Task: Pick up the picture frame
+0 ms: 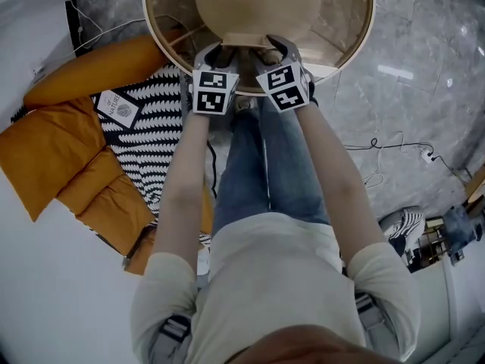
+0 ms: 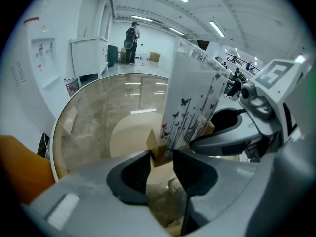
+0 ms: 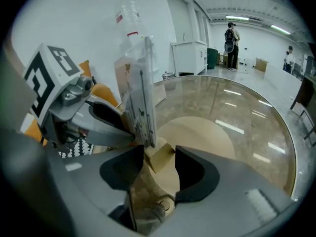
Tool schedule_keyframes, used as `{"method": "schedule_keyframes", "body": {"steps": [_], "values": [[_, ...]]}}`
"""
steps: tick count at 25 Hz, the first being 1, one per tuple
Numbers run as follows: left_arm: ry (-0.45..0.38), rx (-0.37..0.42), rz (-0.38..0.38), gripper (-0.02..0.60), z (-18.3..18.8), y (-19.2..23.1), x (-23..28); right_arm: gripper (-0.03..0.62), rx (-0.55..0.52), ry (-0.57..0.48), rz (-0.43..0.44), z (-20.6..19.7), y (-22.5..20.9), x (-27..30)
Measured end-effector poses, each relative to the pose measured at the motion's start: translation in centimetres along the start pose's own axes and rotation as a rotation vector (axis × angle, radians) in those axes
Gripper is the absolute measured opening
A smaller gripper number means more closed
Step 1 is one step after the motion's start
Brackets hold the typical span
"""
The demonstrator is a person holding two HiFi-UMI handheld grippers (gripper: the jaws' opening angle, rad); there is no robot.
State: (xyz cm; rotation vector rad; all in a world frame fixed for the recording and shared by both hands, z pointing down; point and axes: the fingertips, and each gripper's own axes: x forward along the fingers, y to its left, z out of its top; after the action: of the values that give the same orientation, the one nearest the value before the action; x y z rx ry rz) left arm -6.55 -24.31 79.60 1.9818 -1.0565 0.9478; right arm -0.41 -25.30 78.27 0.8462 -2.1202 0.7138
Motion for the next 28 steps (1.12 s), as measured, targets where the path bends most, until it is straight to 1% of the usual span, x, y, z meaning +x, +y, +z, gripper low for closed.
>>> {"method": "schedule_keyframes", "body": {"steps": [3,6,14,22,28], "values": [[-0.019,-0.017,0.001,0.138,0.4,-0.1,0.0,0.201,-0.009,-0.001,0.01,0.0,-0.1,0.2],[-0.011,-0.034,0.013,0.117,0.1,0.1,-0.1,0.193,-0.02,0.001,0.003,0.1,-0.2,0.1],[-0.014,-0.008,0.004,0.11,0.0,-0.6,-1.4,0.189,-0.023,-0.003,-0.034,0.1,0.7,-1.3],[-0.071,0.003,0.025,0.11,1.2,-2.5,-5.8,0.189,-0.033,-0.047,-0.07,1.6,2.5,-5.6],[-0.124,0.009,0.033,0.11,2.0,-4.2,-10.7,0.187,-0.088,-0.082,-0.099,3.4,5.0,-10.2]]}}
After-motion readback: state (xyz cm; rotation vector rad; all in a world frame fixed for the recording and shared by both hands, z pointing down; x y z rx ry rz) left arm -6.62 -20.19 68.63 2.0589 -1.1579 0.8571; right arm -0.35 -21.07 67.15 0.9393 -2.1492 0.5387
